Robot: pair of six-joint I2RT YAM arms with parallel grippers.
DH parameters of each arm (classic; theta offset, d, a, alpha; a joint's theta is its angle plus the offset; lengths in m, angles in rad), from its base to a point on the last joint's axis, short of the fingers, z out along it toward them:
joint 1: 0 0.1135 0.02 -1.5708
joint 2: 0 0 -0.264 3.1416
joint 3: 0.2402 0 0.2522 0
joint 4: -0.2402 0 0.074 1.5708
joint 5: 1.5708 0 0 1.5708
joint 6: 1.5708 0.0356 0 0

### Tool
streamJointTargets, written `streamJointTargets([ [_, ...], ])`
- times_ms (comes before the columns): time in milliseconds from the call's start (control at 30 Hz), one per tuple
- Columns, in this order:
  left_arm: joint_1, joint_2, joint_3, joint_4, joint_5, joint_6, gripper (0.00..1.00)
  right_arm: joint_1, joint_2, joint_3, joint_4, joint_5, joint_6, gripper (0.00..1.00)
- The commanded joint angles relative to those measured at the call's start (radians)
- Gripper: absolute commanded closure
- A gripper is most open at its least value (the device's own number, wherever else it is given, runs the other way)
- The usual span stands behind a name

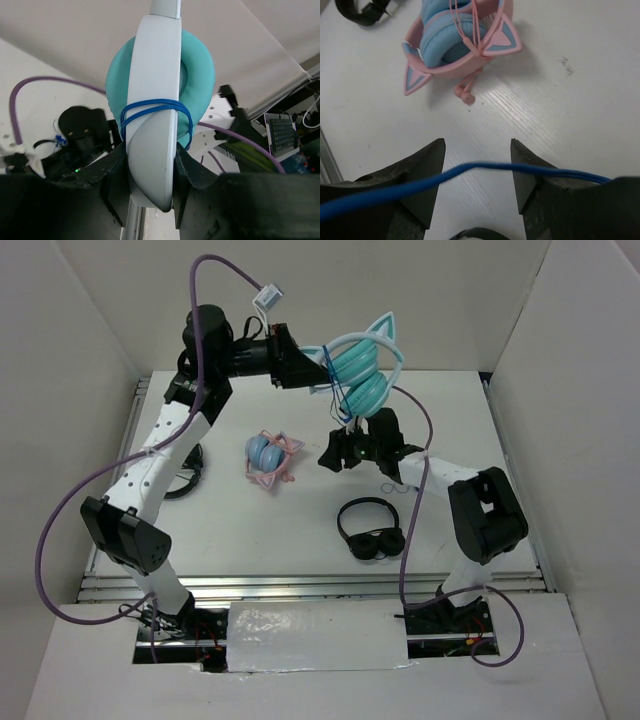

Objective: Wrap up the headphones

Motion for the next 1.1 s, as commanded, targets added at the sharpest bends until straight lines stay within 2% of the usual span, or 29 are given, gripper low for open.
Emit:
streamJointTargets([
  [0,0.005,-0.090,0.122,0.029,0.003,0.030,1.00,0.021,0.026,0.035,0.190,-0.111,0.070,0.36],
  [133,0.009,-0.073,0.192,0.013,0.029,0.007,1.00,0.026,0.061,0.075,0.215,-0.094,0.064,0.36],
  [300,0.031,-0.059,0.255,0.033,0.056,-0.043,1.00,0.002,0.095,0.108,0.104,-0.132,0.034,0.38],
  [400,0.069,-0.053,0.278,0.033,0.048,-0.068,1.00,0.006,-0.015,-0.048,0.164,-0.183,-0.050,0.37],
  [500,0.109,-0.040,0.275,0.128,0.069,-0.158,1.00,0.002,-0.127,-0.177,0.234,-0.169,-0.083,0.37],
  [567,0.121,-0.036,0.277,0.191,0.082,-0.209,1.00,0.002,-0.156,-0.196,0.267,-0.127,-0.083,0.37],
  [667,0.124,-0.027,0.296,0.199,0.083,-0.218,1.00,0.006,-0.143,-0.151,0.210,-0.074,-0.117,0.36],
  [767,0.135,-0.018,0.339,0.152,0.079,-0.203,1.00,0.002,-0.162,-0.170,0.175,-0.106,-0.170,0.36],
  [900,0.178,-0.018,0.359,0.141,0.072,-0.204,1.00,0.002,-0.280,-0.248,0.089,-0.172,-0.238,0.35],
  [933,0.184,-0.018,0.355,0.144,0.066,-0.203,1.00,0.002,-0.303,-0.300,0.093,-0.163,-0.239,0.33],
  [967,0.189,-0.020,0.353,0.142,0.063,-0.204,1.00,0.002,-0.330,-0.325,0.100,-0.156,-0.242,0.19],
  [1000,0.201,-0.018,0.355,0.145,0.063,-0.203,1.00,0.003,-0.384,-0.350,0.101,-0.148,-0.245,0.12],
  [1033,0.203,-0.016,0.355,0.150,0.066,-0.207,1.00,0.002,-0.411,-0.391,0.103,-0.139,-0.252,0.10],
  [1067,0.207,-0.015,0.359,0.153,0.066,-0.210,1.00,0.002,-0.435,-0.409,0.113,-0.098,-0.249,0.01],
])
